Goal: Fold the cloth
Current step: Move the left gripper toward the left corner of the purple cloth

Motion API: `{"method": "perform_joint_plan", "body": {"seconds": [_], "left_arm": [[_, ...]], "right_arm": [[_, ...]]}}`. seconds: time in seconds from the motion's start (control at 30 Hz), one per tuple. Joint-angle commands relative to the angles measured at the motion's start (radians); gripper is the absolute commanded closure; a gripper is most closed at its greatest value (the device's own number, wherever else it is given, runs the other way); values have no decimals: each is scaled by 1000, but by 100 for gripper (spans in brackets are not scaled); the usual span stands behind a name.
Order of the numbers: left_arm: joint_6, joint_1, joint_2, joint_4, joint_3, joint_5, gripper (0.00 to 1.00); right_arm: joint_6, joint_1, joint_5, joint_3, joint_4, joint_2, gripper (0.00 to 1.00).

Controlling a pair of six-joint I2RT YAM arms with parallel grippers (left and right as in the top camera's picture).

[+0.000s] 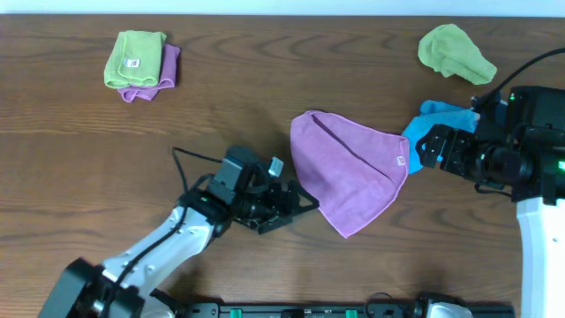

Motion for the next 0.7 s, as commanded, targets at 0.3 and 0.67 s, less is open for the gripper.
{"method": "perform_joint_plan", "body": {"seconds": [0.3, 0.67], "left_arm": [[-302, -100, 177, 293, 0, 21, 5], [-408, -175, 276, 440, 0, 5, 5]], "right_arm": [[12, -5, -11, -2, 6, -2, 1], [15, -5, -11, -2, 8, -2, 1]]}}
